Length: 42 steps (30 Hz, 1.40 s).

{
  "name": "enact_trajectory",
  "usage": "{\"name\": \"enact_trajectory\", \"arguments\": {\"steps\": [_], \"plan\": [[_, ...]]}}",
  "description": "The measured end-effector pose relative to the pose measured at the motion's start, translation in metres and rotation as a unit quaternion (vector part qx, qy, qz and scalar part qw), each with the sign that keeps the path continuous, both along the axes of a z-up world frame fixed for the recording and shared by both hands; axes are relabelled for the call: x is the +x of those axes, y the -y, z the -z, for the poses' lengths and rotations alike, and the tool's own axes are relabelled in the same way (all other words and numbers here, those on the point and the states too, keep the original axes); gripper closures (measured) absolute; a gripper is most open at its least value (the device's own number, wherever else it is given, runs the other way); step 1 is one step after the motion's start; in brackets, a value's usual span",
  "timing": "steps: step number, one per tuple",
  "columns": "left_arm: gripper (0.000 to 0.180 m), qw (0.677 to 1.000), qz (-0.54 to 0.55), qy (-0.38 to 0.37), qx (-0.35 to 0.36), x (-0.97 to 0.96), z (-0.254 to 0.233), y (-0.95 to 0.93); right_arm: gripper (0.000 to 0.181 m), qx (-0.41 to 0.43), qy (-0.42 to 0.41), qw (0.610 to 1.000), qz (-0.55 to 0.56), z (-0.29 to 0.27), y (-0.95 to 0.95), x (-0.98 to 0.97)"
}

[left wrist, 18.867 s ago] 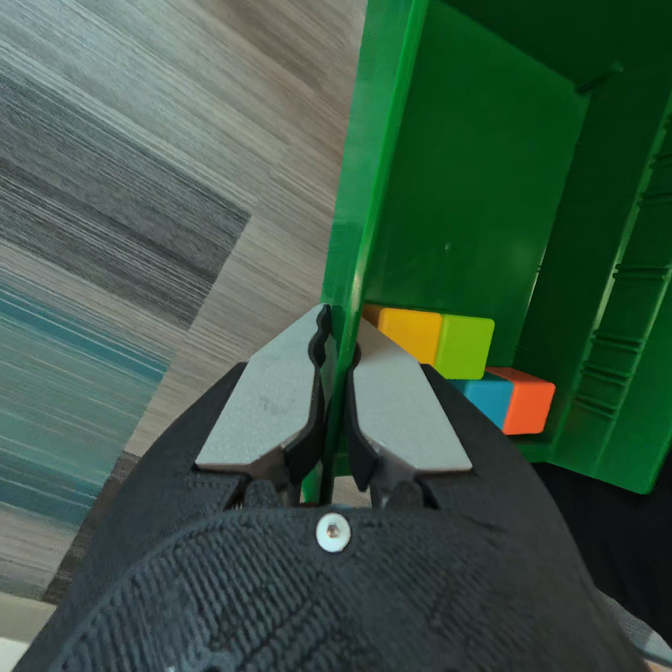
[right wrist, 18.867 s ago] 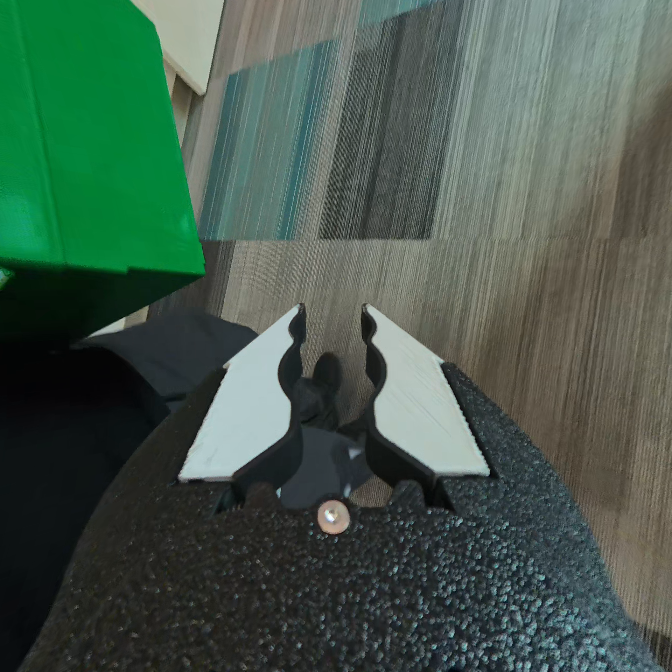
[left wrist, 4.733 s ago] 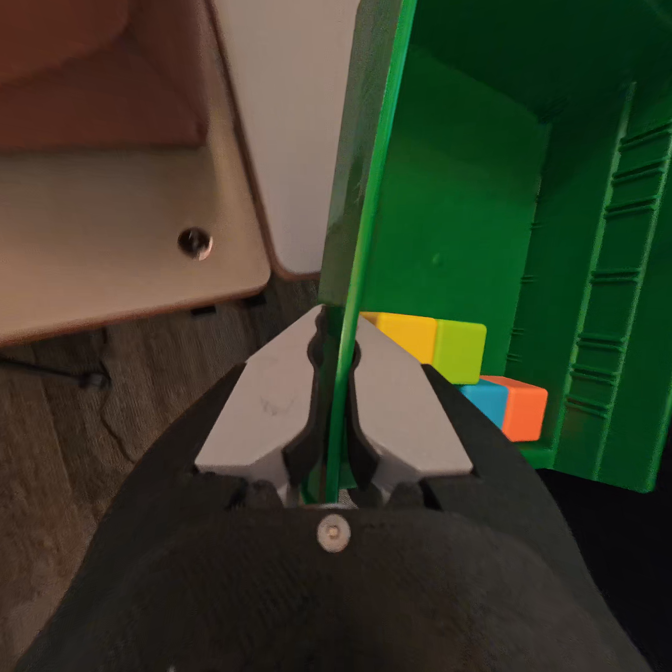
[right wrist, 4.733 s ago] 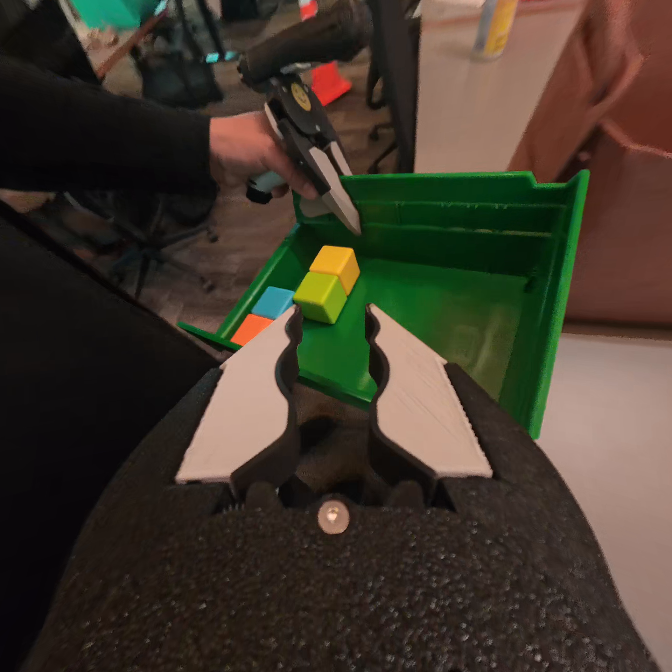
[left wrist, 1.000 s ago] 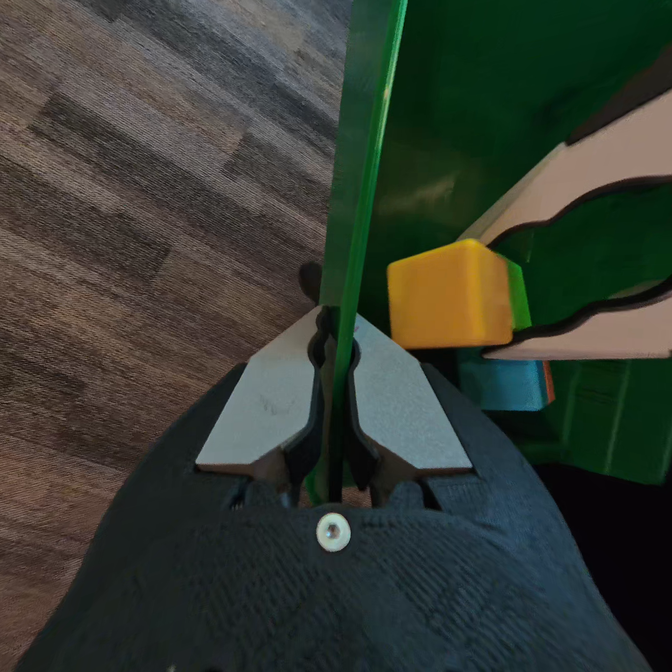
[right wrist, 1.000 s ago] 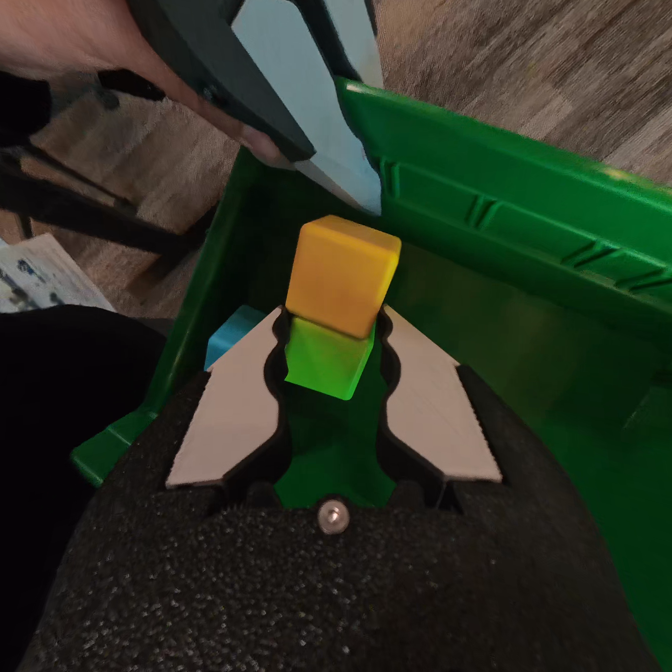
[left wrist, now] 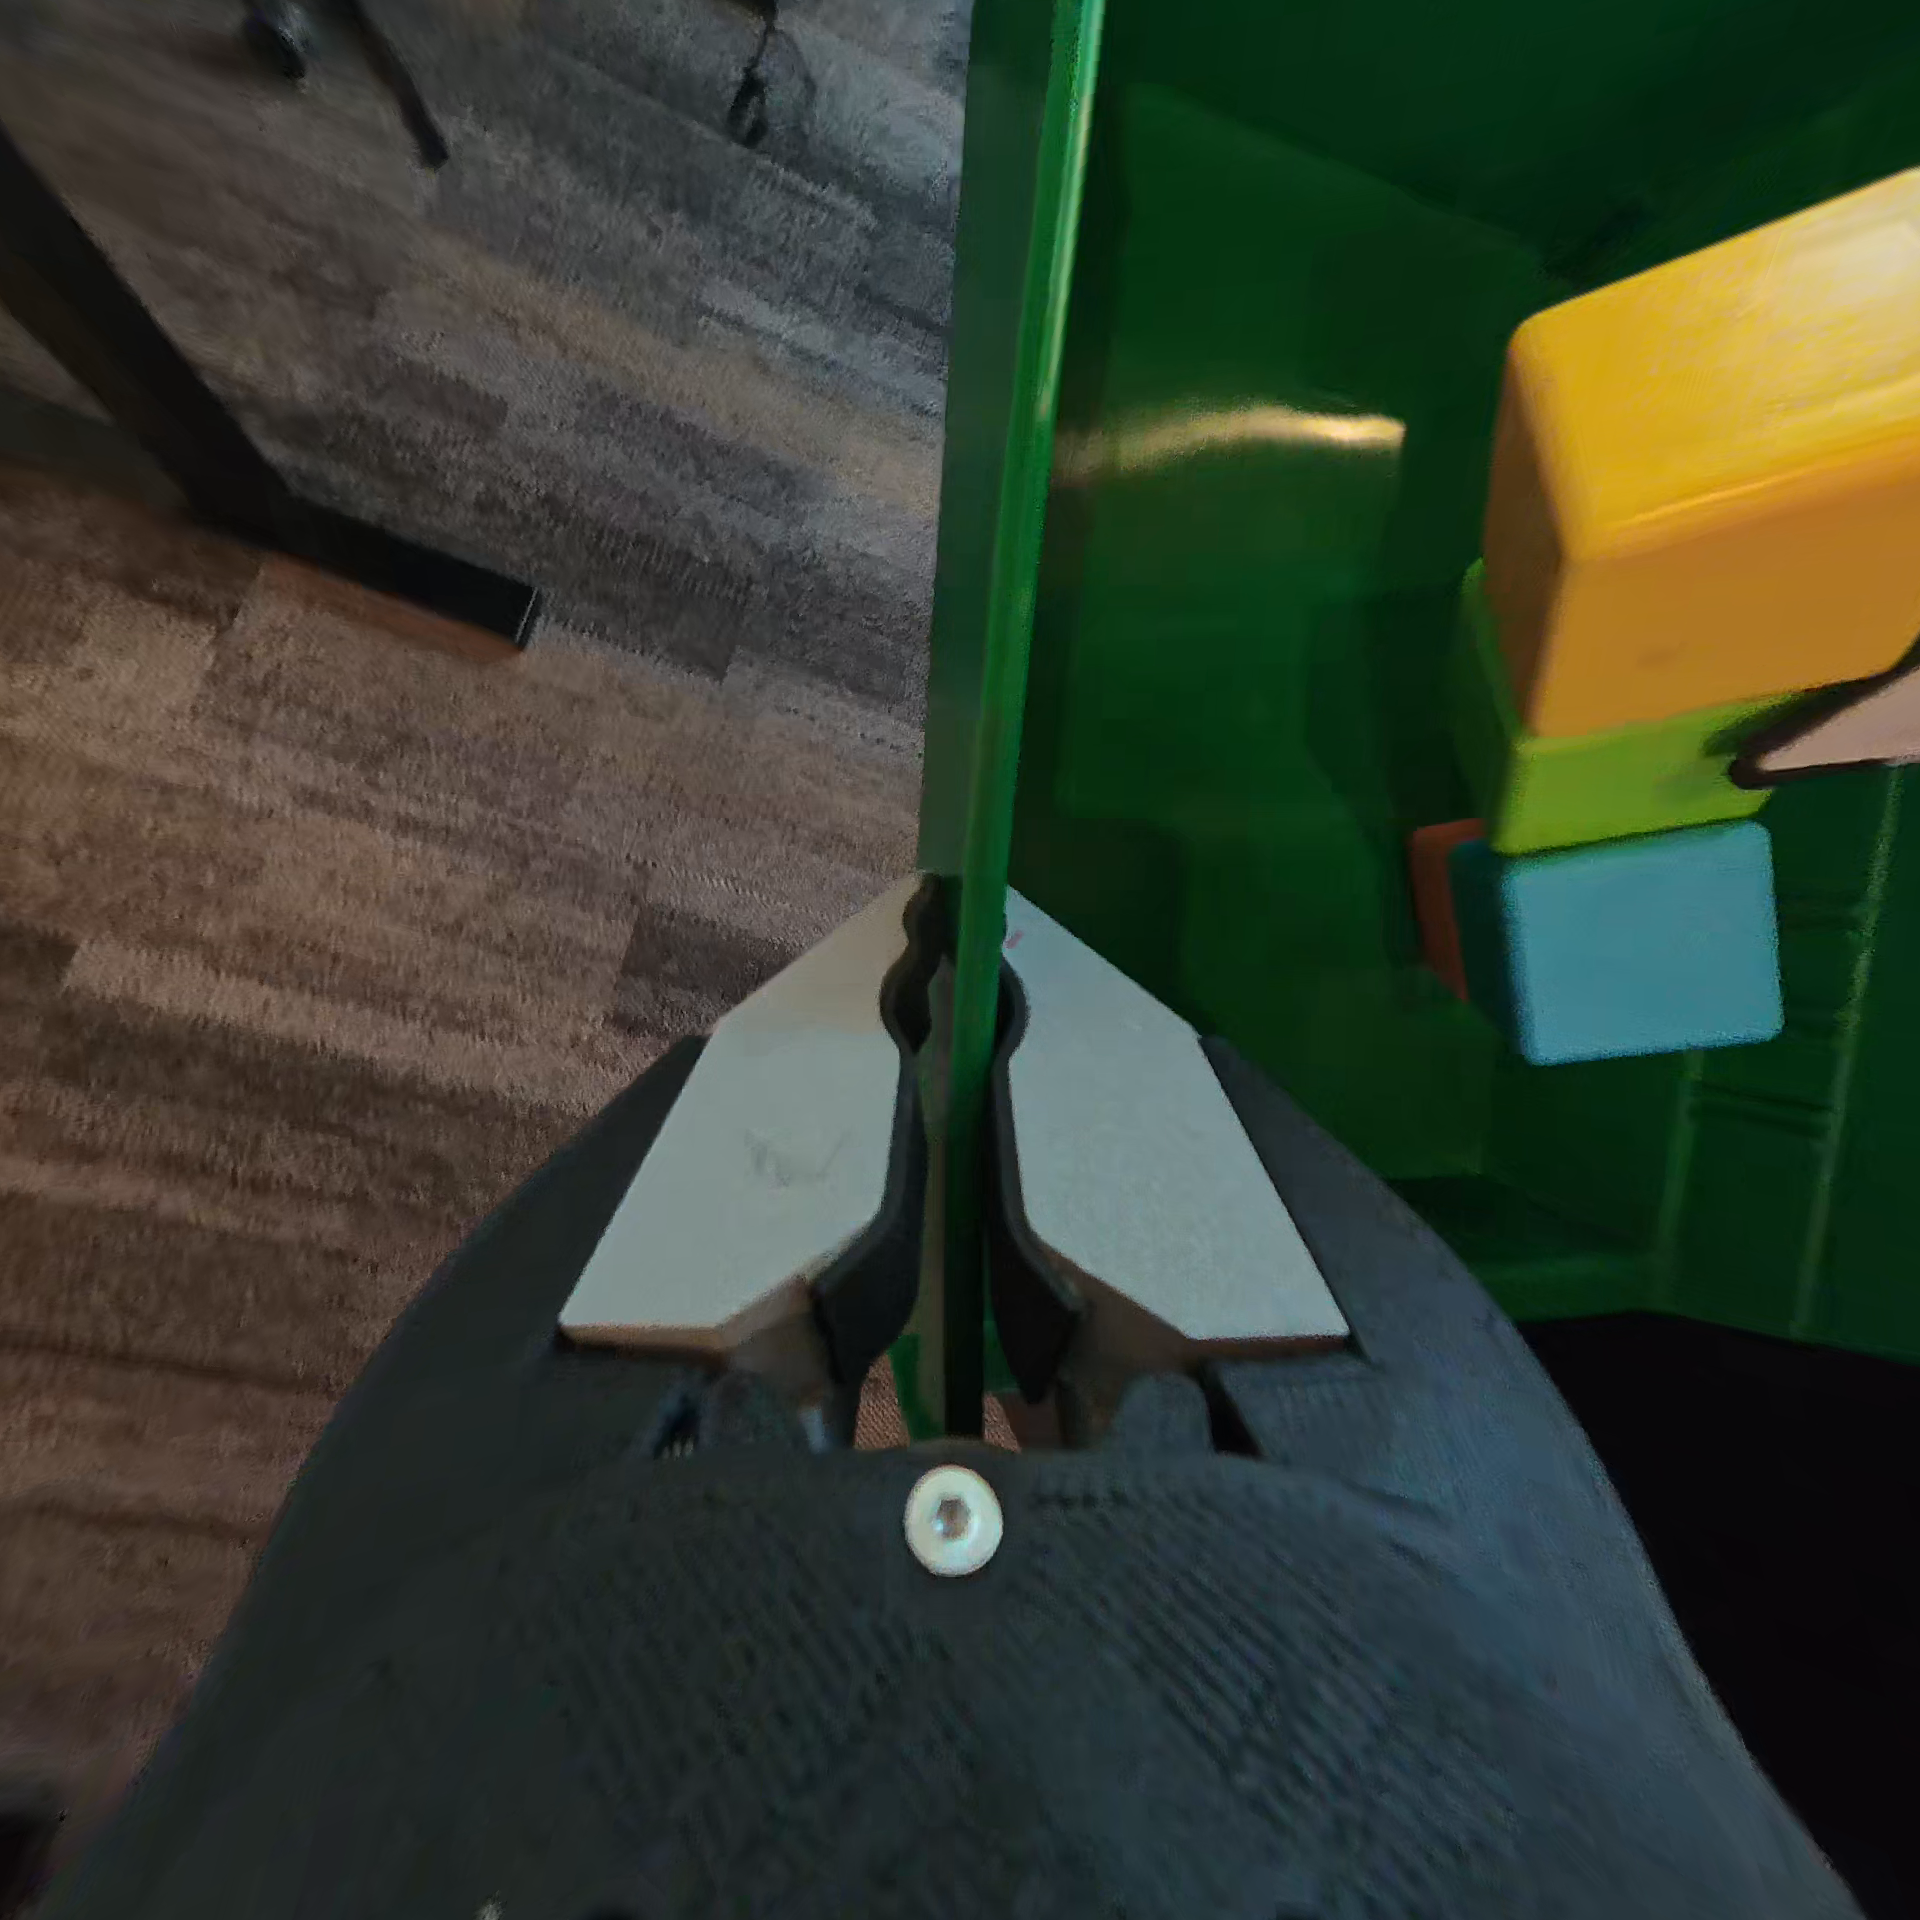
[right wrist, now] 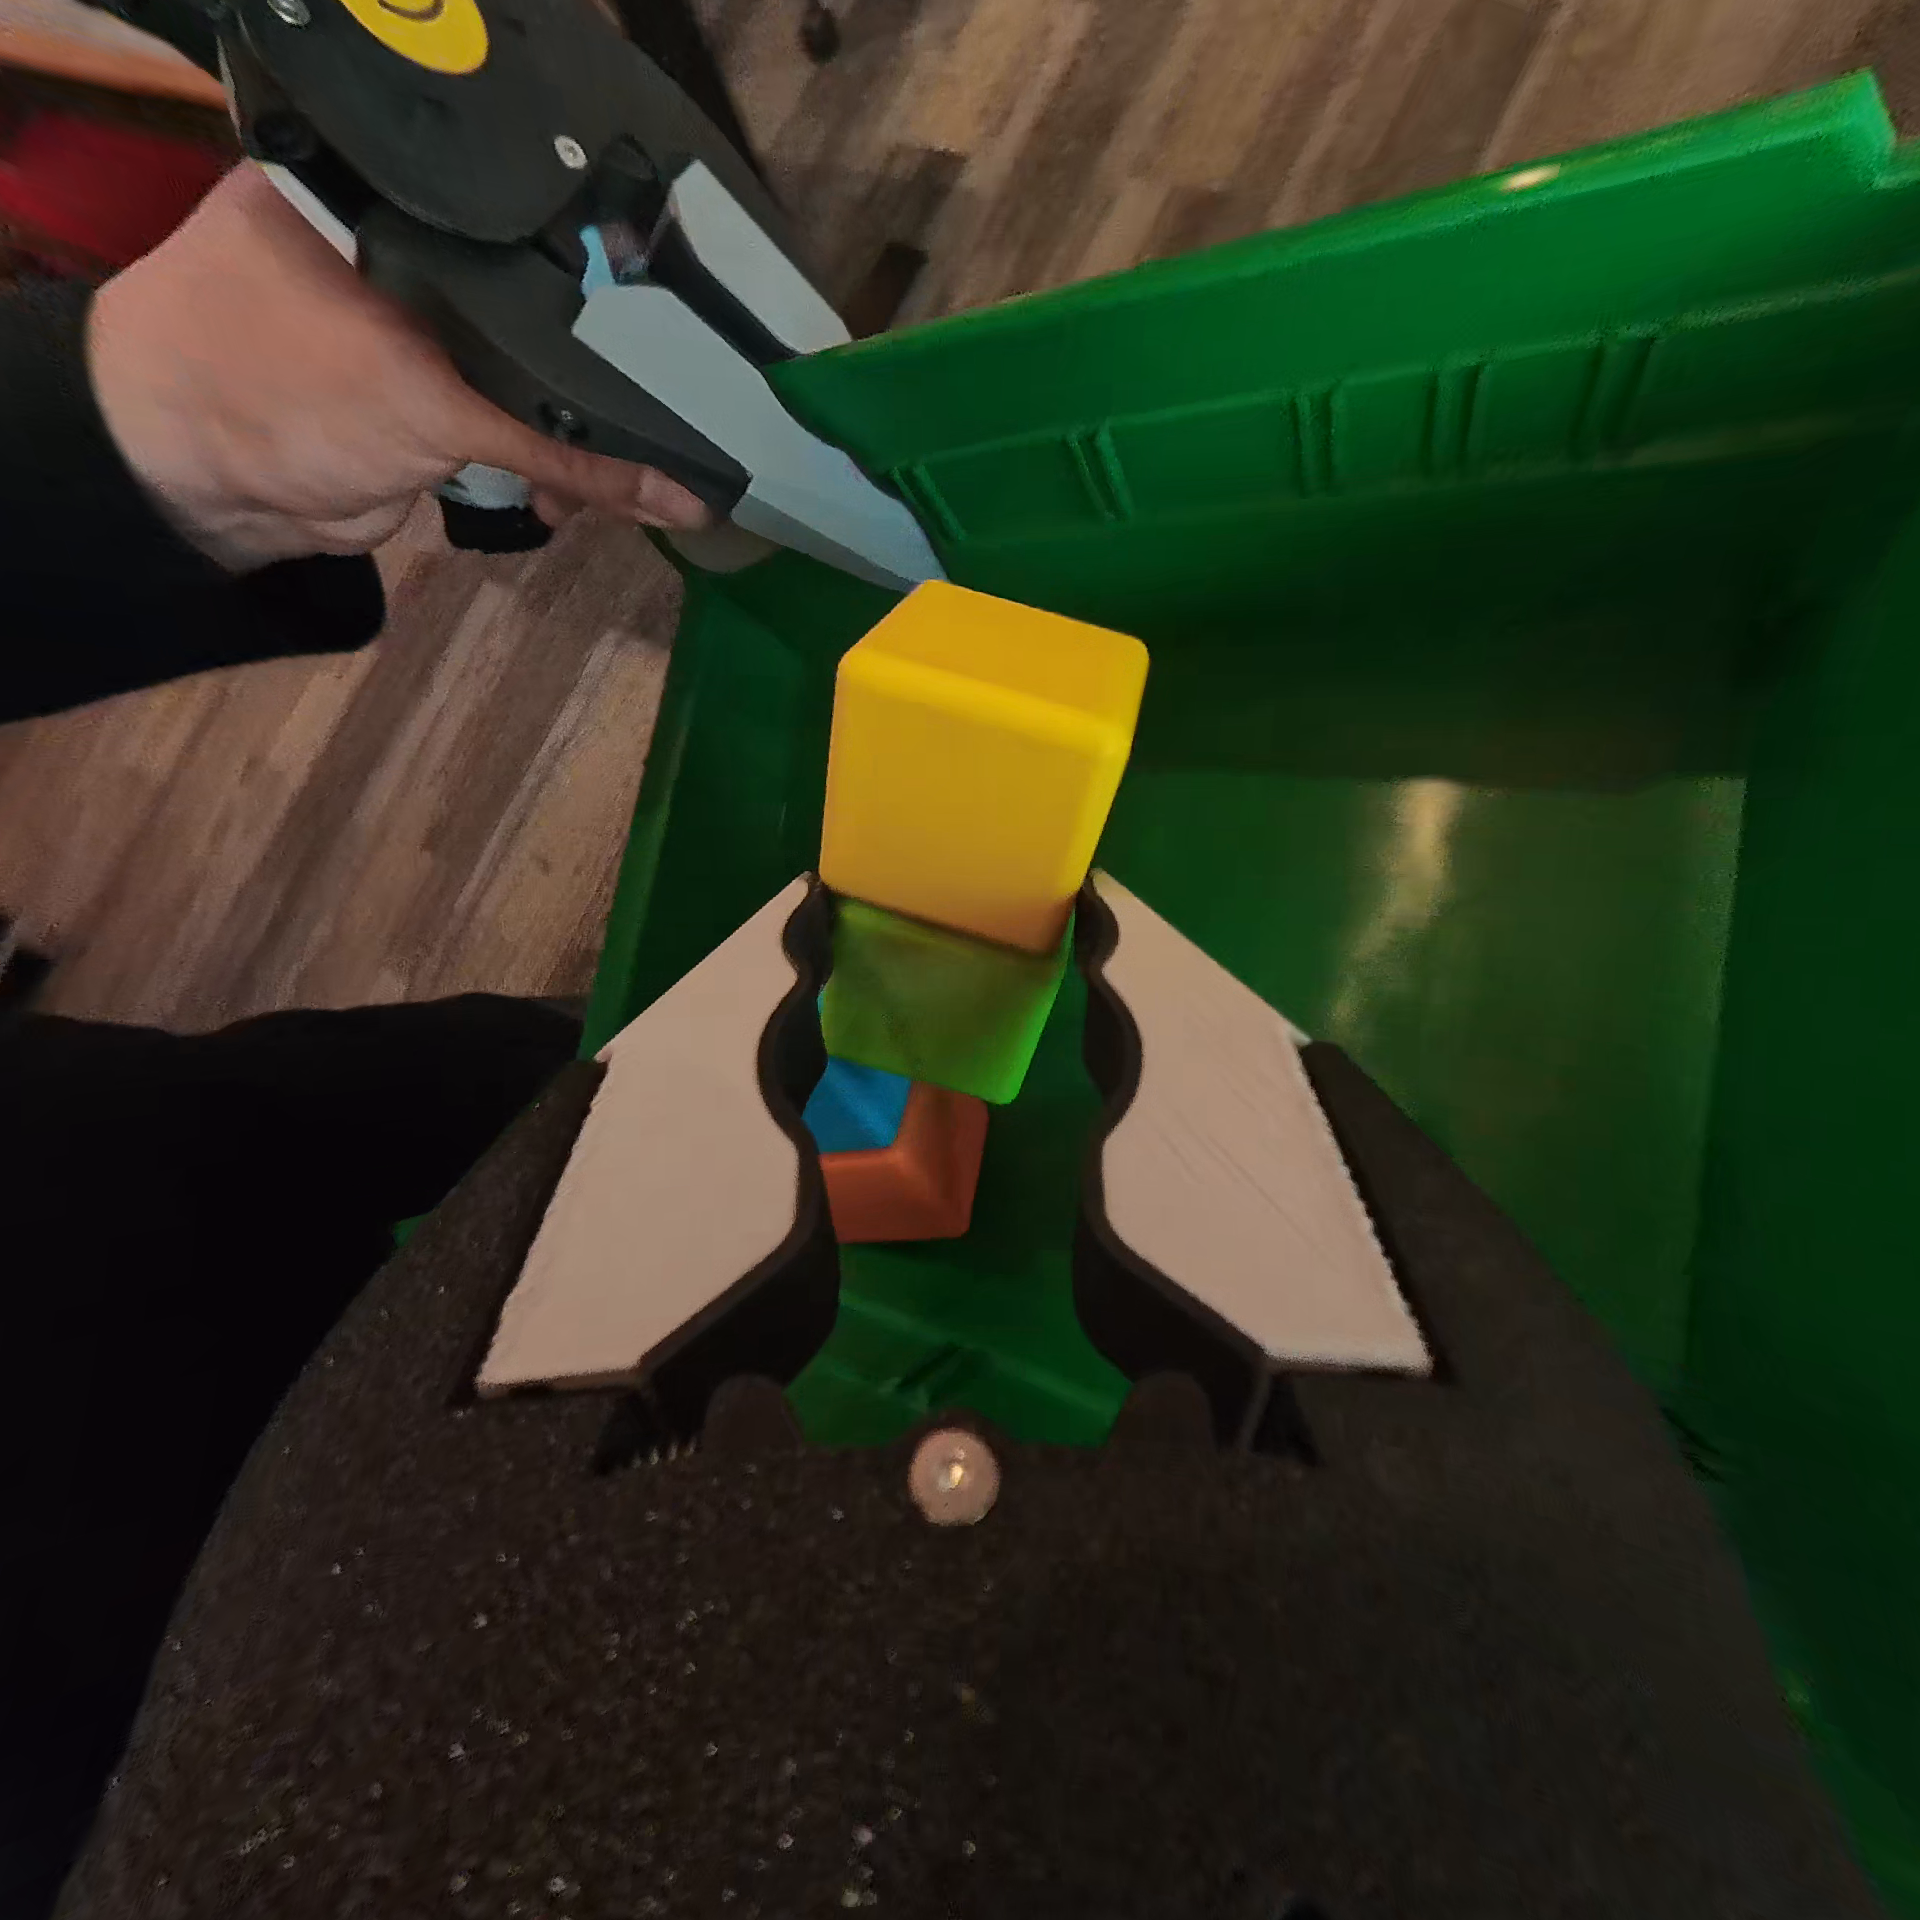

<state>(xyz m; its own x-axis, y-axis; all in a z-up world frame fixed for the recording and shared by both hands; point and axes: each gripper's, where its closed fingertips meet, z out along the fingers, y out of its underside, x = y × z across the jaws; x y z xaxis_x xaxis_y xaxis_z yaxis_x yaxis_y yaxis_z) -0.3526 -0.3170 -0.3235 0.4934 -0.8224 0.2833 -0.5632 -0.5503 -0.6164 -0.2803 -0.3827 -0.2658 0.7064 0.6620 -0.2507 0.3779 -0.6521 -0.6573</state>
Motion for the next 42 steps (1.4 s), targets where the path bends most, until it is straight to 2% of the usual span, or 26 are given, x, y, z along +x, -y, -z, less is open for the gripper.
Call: {"name": "enact_trajectory", "arguments": {"steps": [5, 13, 18, 23, 26, 29, 33, 38, 42], "plan": [[0.177, 0.999, 0.047, 0.000, 0.001, 0.024, -0.010, -0.131, 0.135, 0.002, -0.024, 0.997, 0.073, -0.016, -0.125, 0.020], [0.177, 0.996, 0.078, -0.021, 0.032, 0.083, 0.001, -0.325, 0.135, 0.016, -0.053, 0.989, 0.138, -0.002, -0.312, 0.081], [0.177, 0.995, 0.081, -0.054, 0.018, 0.128, 0.033, -0.438, 0.136, 0.032, -0.120, 0.981, 0.147, 0.011, -0.437, 0.136], [0.177, 0.987, 0.100, -0.123, 0.001, 0.156, 0.062, -0.529, 0.136, 0.000, -0.215, 0.967, 0.135, 0.018, -0.545, 0.172], [0.178, 0.983, 0.113, -0.143, 0.004, 0.165, 0.075, -0.570, 0.136, -0.008, -0.192, 0.976, 0.100, 0.032, -0.591, 0.184], [0.177, 0.983, 0.127, -0.132, -0.018, 0.172, 0.083, -0.588, 0.136, -0.023, -0.177, 0.981, 0.082, 0.049, -0.622, 0.188], [0.177, 0.984, 0.135, -0.114, -0.017, 0.175, 0.093, -0.613, 0.136, -0.047, -0.226, 0.970, 0.078, 0.047, -0.648, 0.185], [0.172, 0.988, 0.112, -0.067, -0.088, 0.186, 0.097, -0.638, 0.136, -0.075, -0.201, 0.972, 0.098, 0.064, -0.672, 0.188], [0.169, 0.985, 0.164, -0.013, -0.047, 0.195, 0.080, -0.646, 0.136, -0.066, -0.158, 0.979, 0.113, 0.054, -0.687, 0.190]]}}
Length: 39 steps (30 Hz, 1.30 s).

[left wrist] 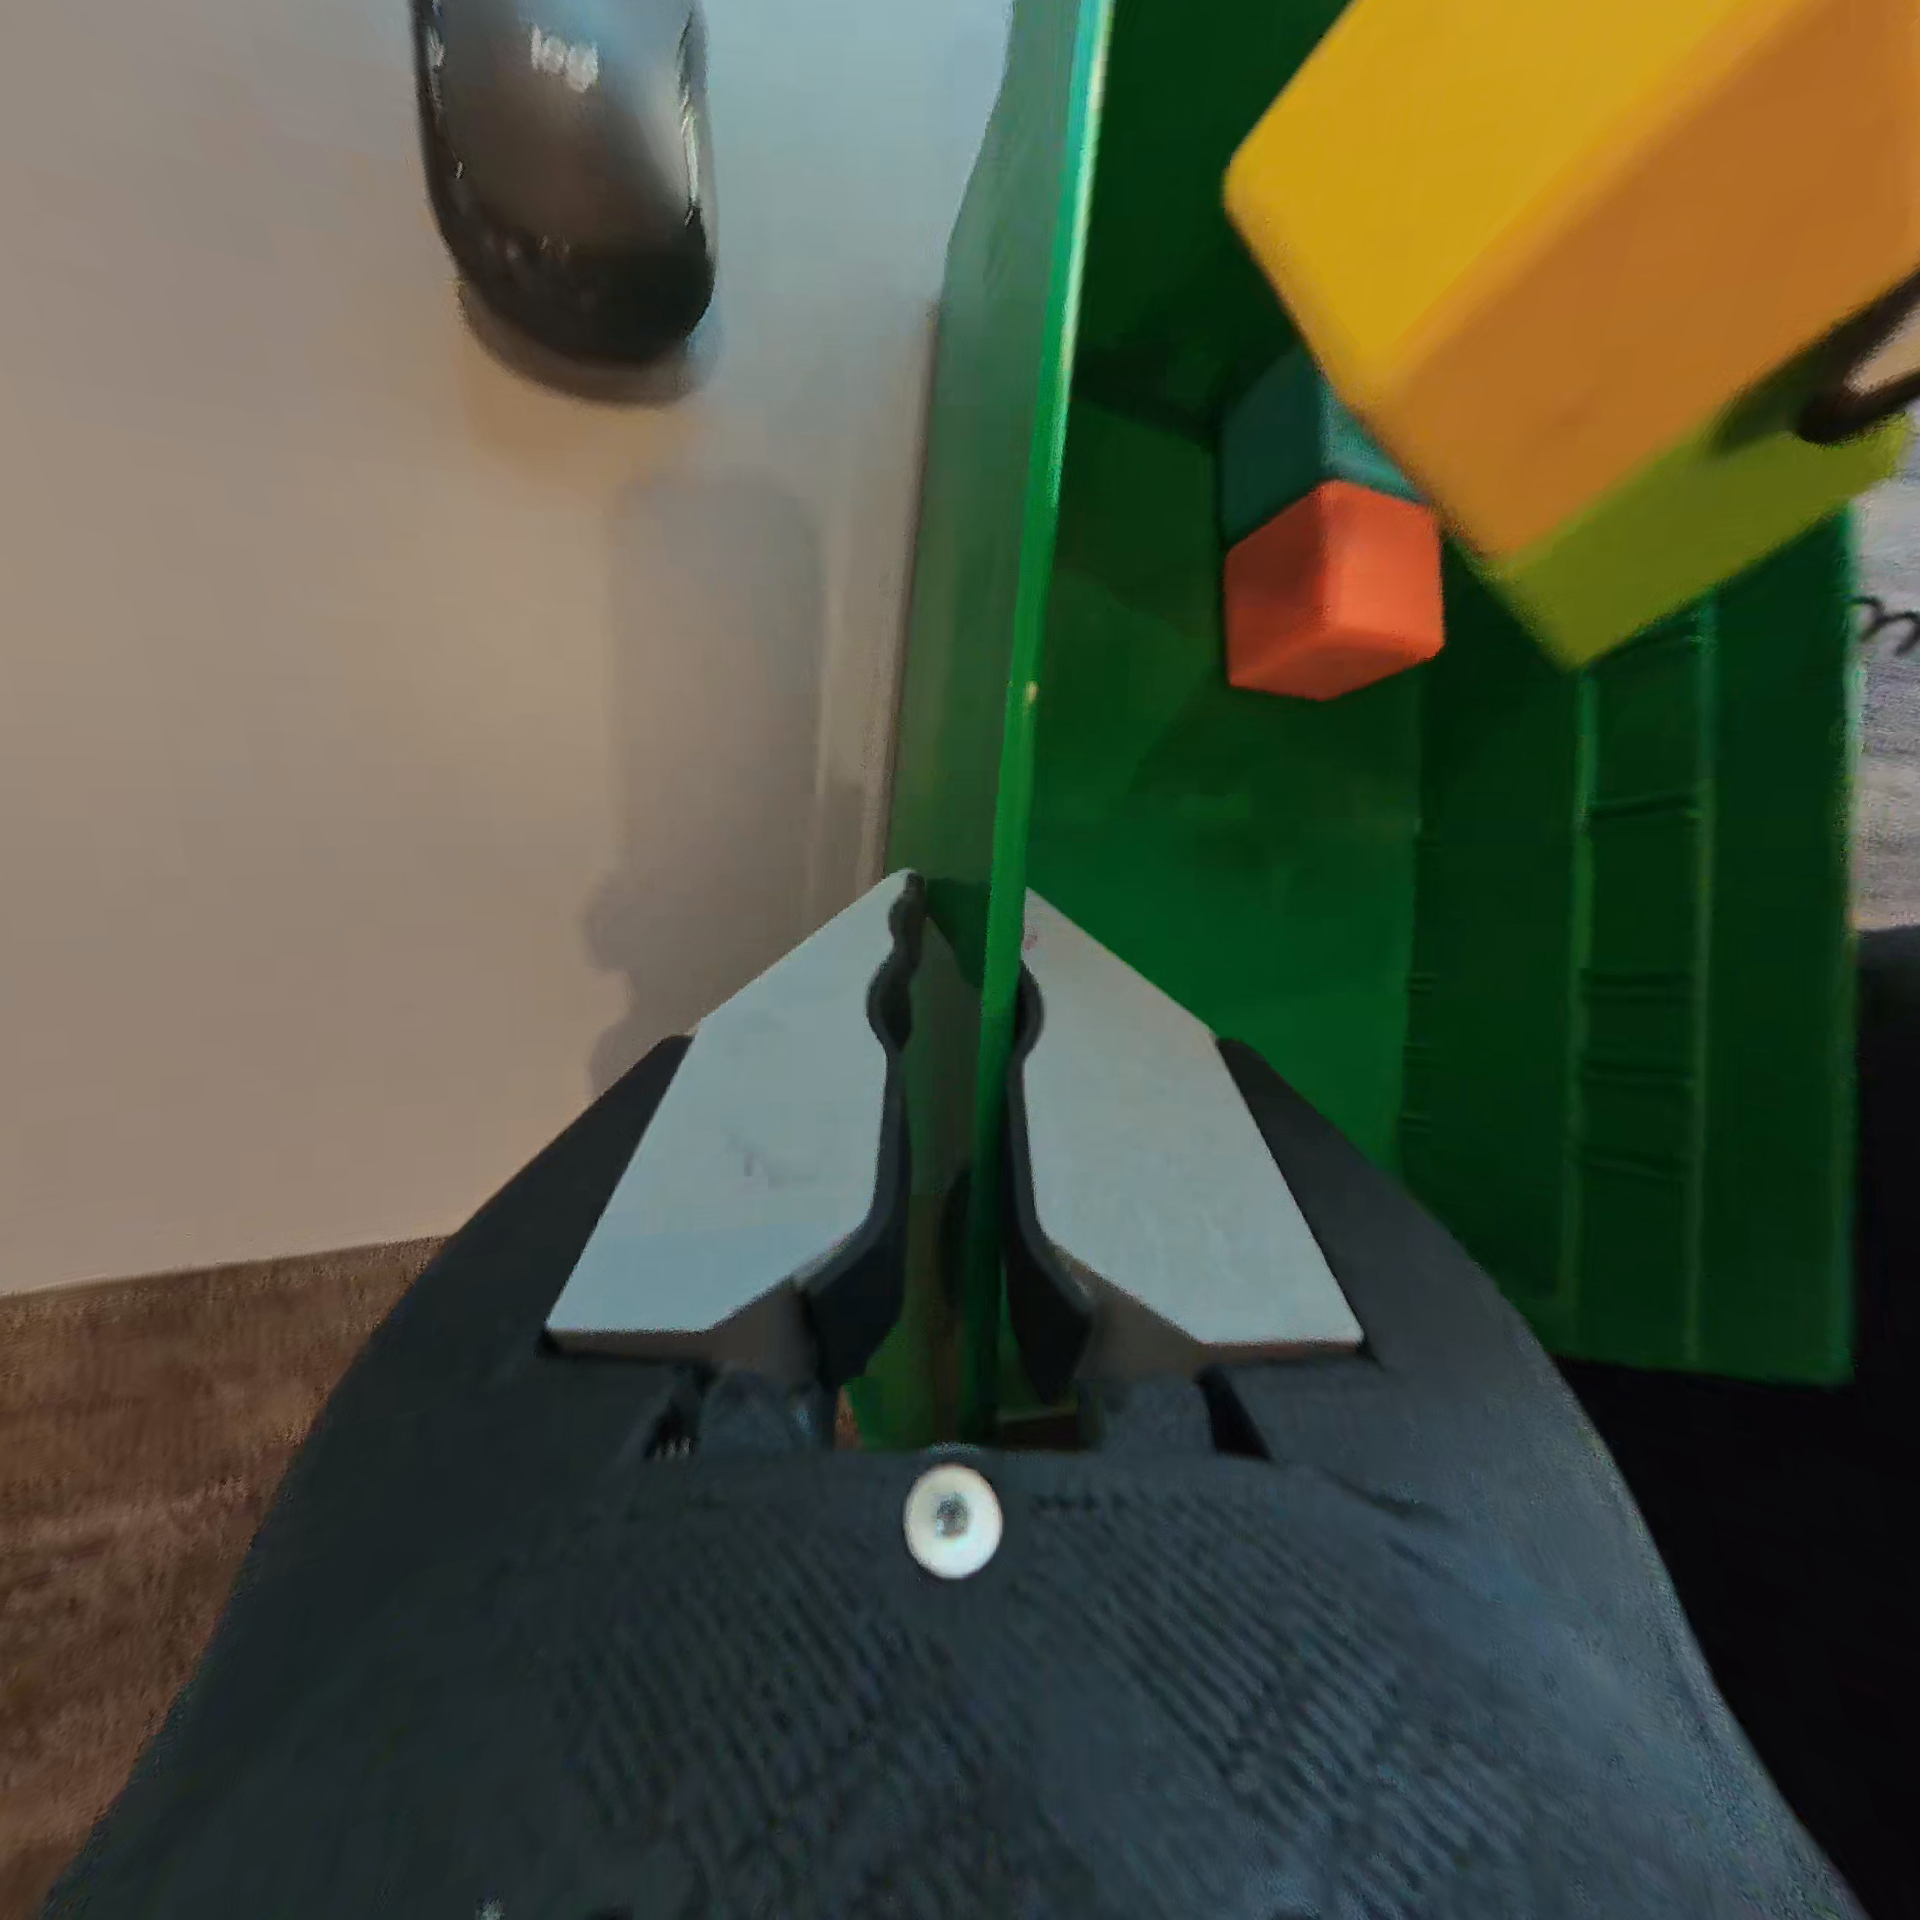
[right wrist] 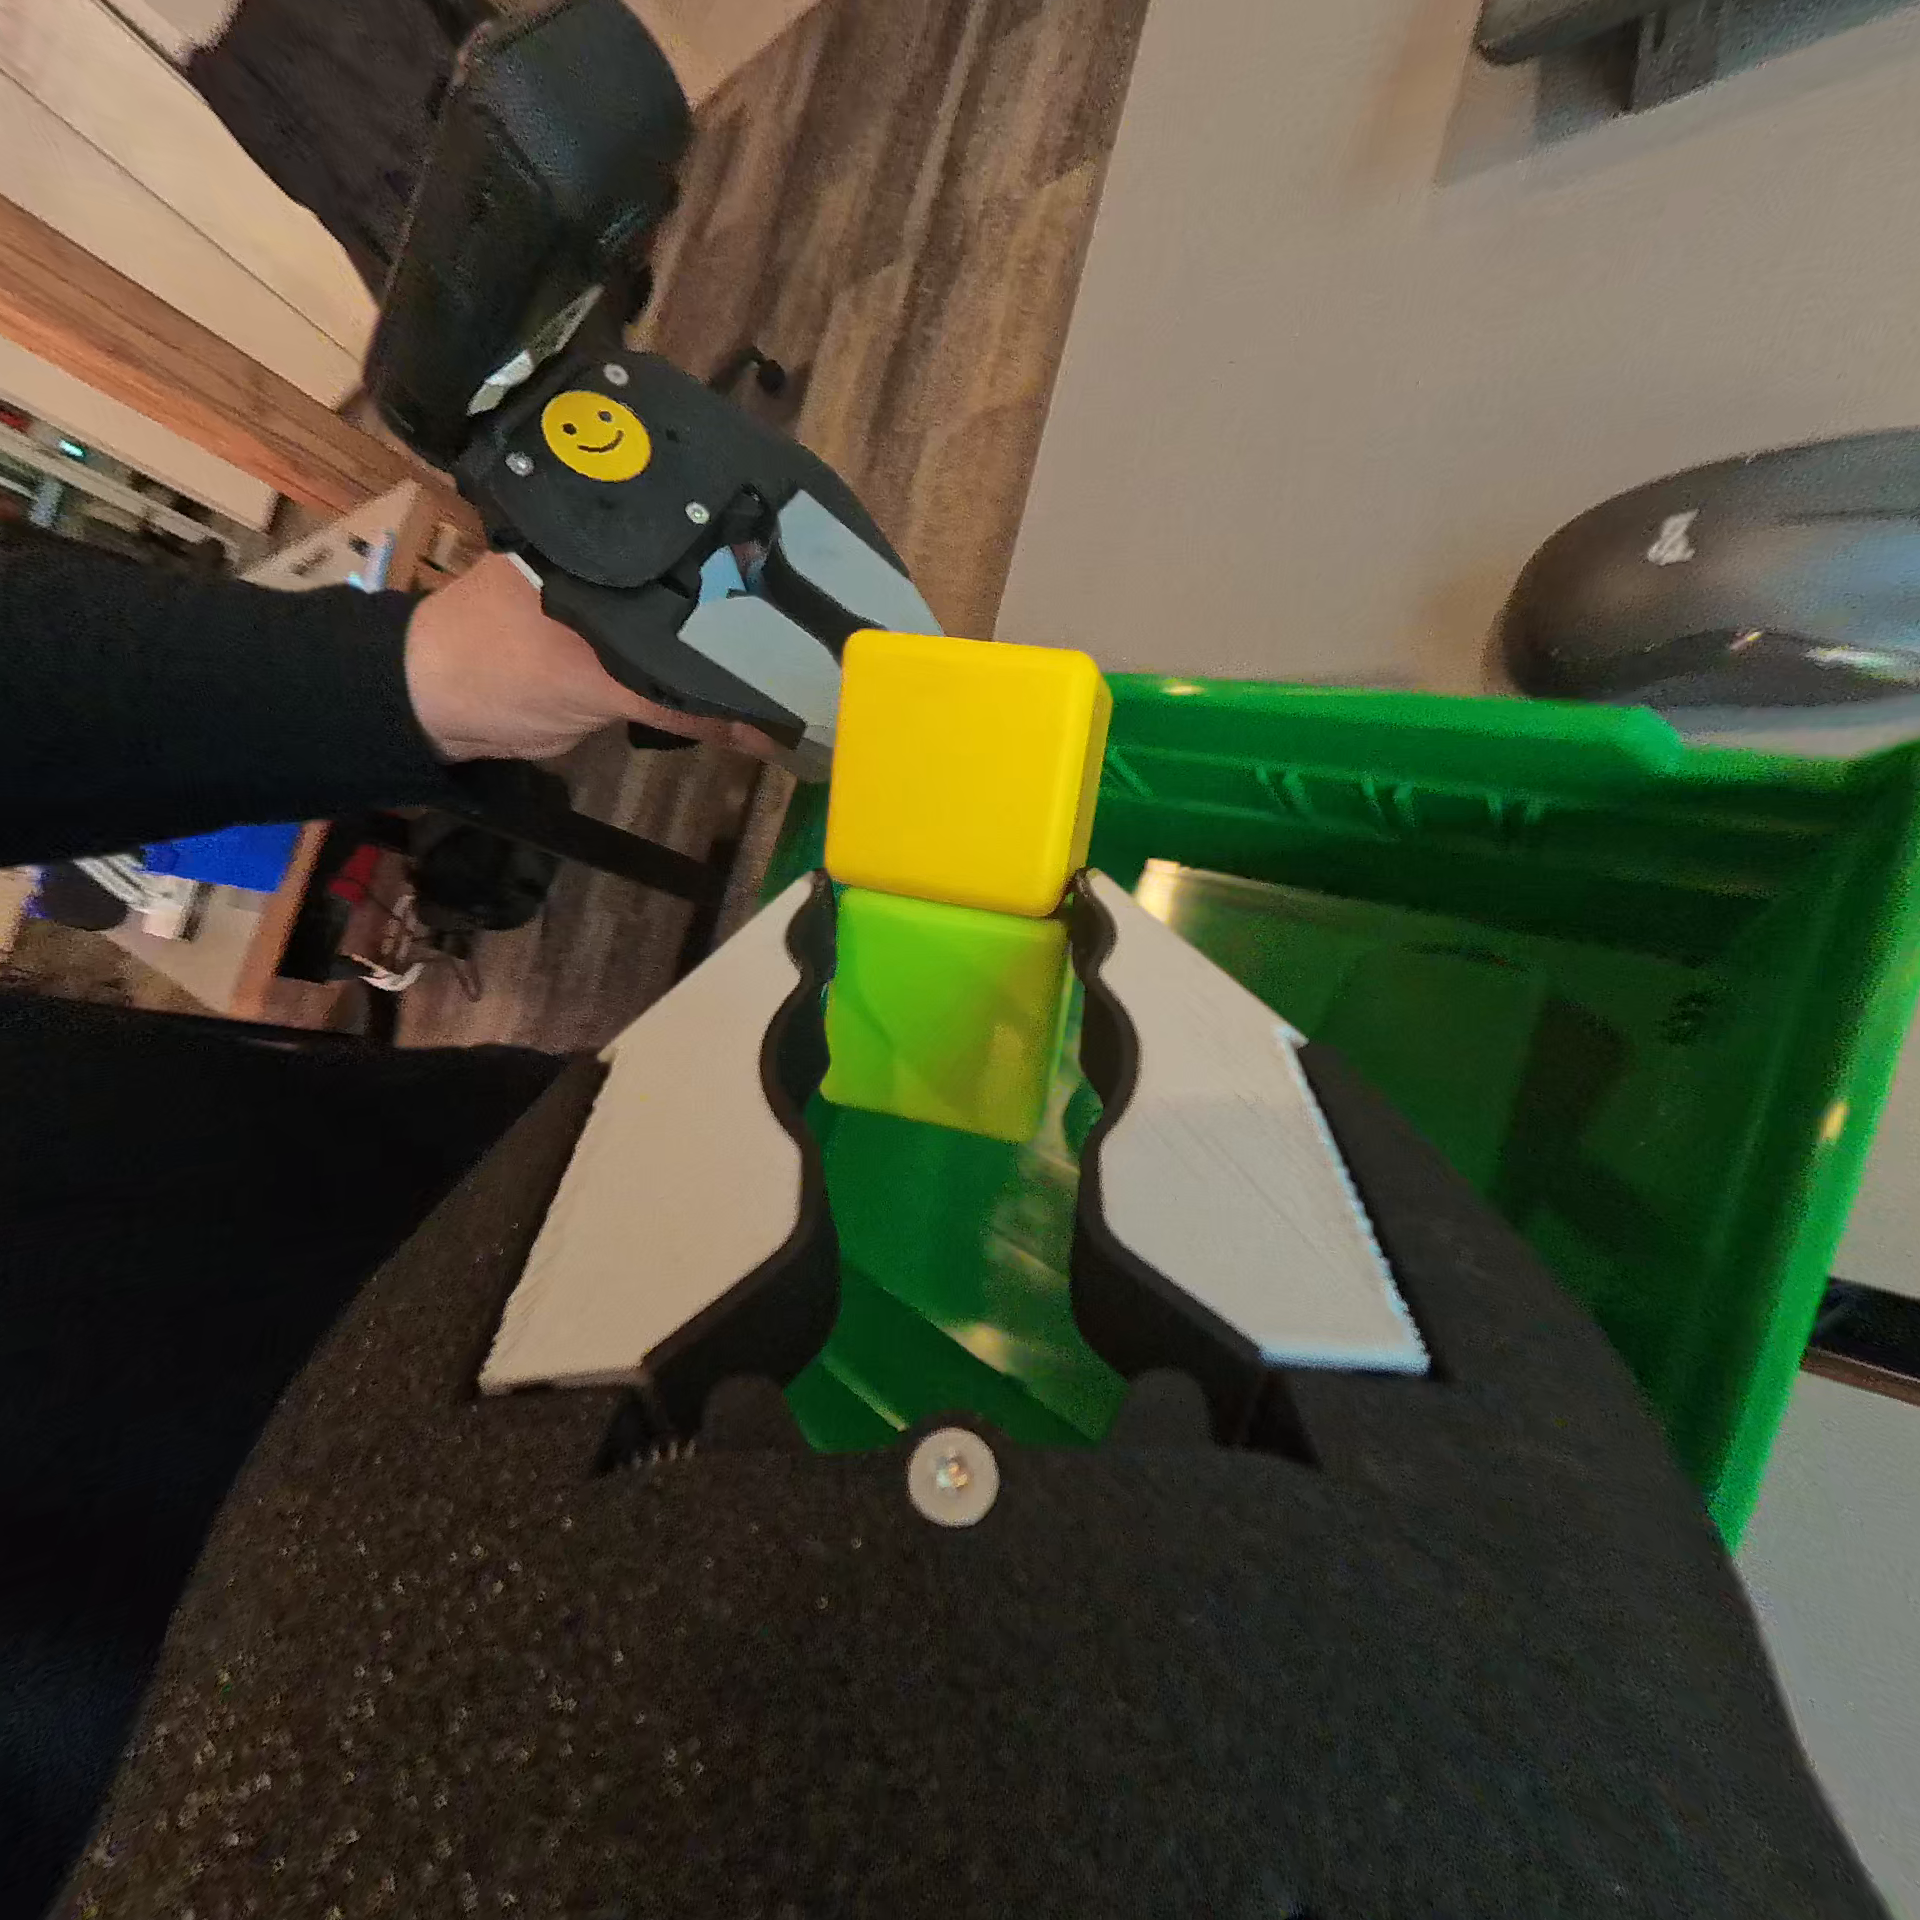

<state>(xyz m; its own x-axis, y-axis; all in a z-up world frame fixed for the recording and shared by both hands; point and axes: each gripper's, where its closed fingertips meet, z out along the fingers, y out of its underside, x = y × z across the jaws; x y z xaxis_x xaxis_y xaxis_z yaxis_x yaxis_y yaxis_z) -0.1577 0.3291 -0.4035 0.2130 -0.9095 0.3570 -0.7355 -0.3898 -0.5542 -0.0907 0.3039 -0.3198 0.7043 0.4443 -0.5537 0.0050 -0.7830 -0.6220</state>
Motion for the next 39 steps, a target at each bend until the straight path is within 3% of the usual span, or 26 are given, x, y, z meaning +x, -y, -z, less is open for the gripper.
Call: {"name": "enact_trajectory", "arguments": {"steps": [4, 7, 10, 12, 16, 19, 27, 31, 35, 36, 39], "plan": [[0.162, 0.989, 0.060, 0.121, -0.062, -0.013, -0.035, 0.000, 0.136, -0.009, 0.104, 0.995, -0.005, -0.003, 0.001, -0.005], [0.155, 0.968, 0.134, 0.204, -0.065, -0.036, -0.078, -0.004, 0.136, -0.028, 0.172, 0.984, -0.022, -0.010, 0.009, -0.020], [0.140, 0.938, 0.235, 0.251, -0.039, -0.045, -0.126, 0.004, 0.136, -0.040, 0.183, 0.979, -0.077, -0.033, 0.017, -0.058], [0.126, 0.917, 0.291, 0.264, -0.069, -0.048, -0.154, 0.013, 0.136, -0.043, 0.203, 0.972, -0.110, -0.044, 0.015, -0.084], [0.120, 0.888, 0.347, 0.285, -0.102, -0.064, -0.179, 0.011, 0.136, -0.029, 0.200, 0.969, -0.143, -0.073, 0.000, -0.125], [0.127, 0.880, 0.355, 0.298, -0.104, -0.080, -0.191, 0.007, 0.136, -0.021, 0.158, 0.976, -0.148, -0.090, -0.013, -0.146], [0.128, 0.910, 0.312, 0.257, -0.094, -0.096, -0.172, -0.007, 0.136, -0.015, 0.077, 0.986, -0.149, -0.085, -0.035, -0.173], [0.129, 0.942, 0.262, 0.209, -0.032, -0.084, -0.152, -0.022, 0.136, -0.019, 0.089, 0.987, -0.131, -0.064, -0.047, -0.157], [0.129, 0.972, 0.150, 0.179, 0.023, -0.057, -0.153, -0.057, 0.137, -0.020, 0.044, 0.997, -0.063, -0.055, -0.065, -0.122], [0.129, 0.975, 0.131, 0.181, 0.023, -0.052, -0.159, -0.063, 0.180, -0.013, 0.031, 0.999, -0.039, -0.055, -0.068, -0.108], [0.129, 0.975, 0.133, 0.179, -0.008, -0.043, -0.171, -0.065, 0.181, 0.016, -0.033, 0.999, 0.015, -0.067, -0.069, -0.061]]}}
